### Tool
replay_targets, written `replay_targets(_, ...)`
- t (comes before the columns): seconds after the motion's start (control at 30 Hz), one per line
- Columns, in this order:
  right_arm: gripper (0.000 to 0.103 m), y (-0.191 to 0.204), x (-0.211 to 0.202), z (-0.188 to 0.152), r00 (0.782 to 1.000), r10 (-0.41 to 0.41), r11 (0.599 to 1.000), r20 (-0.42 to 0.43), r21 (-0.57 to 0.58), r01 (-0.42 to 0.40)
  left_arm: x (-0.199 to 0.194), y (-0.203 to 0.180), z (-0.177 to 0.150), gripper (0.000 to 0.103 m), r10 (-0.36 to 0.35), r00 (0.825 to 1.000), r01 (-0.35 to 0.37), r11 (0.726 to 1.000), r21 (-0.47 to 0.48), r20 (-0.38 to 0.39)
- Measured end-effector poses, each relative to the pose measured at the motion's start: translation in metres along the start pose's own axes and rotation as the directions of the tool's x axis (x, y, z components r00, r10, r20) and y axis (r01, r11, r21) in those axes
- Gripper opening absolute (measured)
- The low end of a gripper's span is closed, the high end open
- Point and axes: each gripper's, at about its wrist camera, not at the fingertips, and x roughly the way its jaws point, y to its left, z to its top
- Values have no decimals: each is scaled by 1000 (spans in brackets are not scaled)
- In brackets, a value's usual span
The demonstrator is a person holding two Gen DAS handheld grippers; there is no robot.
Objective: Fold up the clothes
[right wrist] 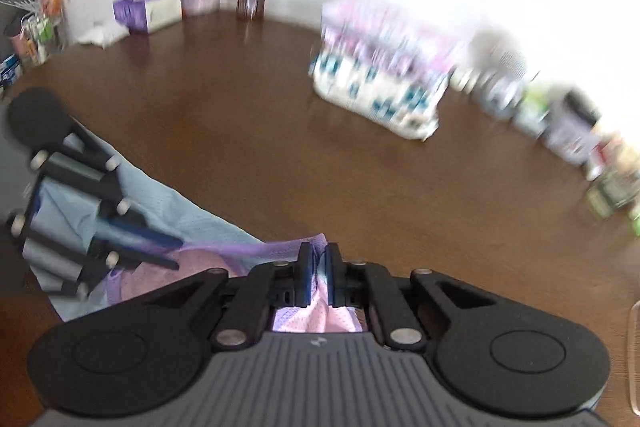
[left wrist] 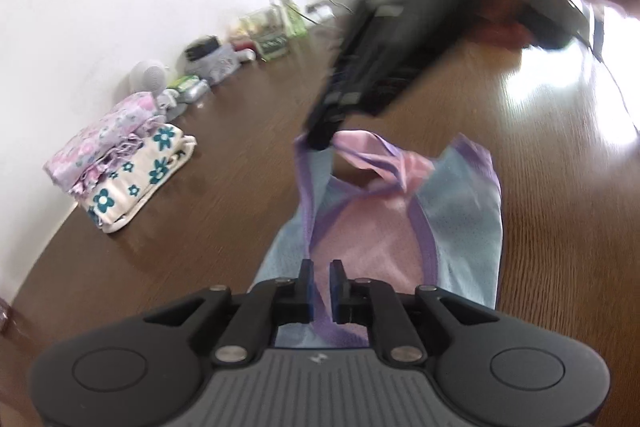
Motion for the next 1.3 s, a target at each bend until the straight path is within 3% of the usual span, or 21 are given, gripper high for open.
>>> replay_targets(0.13,6,17,-18,-24,997,-21,999,81,-28,24,-2,3,21,23,-12,998,13,1000,-20,57)
replay_targets(0.33,6,35,-31,-43,991,-24,996,128,-78,34,23,-18,40,23,-37,998,30,993,114,59)
replay_targets(0.37,7,34,-32,-44,992,-20,996,127,-81,31,24,-20,40,21,-35,997,26,991,132,65)
replay_targets(0.4,9,33,-34,-45,992,-17,996,126,-84,28,26,-23,40,5,-33,997,22,989,149,71)
replay_targets(0.43,10,32,-36,-46,992,-13,997,126,-79,23,28,-25,40,3,-32,997,18,986,167,77)
replay_targets(0.5,22,20,-43,-47,992,-3,999,127,-32,7,31,-30,40,2,-29,996,10,979,202,89)
replay_targets(0.63,23,0,-46,-52,995,-51,998,83,33,49,26,-32,40,2,12,990,-44,972,229,137)
replay_targets(0.73,23,0,-30,-52,997,-72,997,20,5,72,24,-35,42,2,41,987,-80,965,249,157)
replay_targets(0.8,20,6,-17,-48,999,-45,999,2,-28,46,23,-37,43,2,48,984,-93,961,259,174)
replay_targets(0.93,19,19,2,-40,1000,1,997,-20,-76,-2,19,-42,45,2,42,980,-94,960,265,195)
replay_targets(1.1,19,20,16,-41,999,6,998,-34,-56,-7,16,-45,44,2,2,980,-55,963,265,197)
replay_targets(1.3,19,16,-2,-48,999,13,1000,-43,-22,-14,17,-40,45,2,25,979,-68,975,210,203)
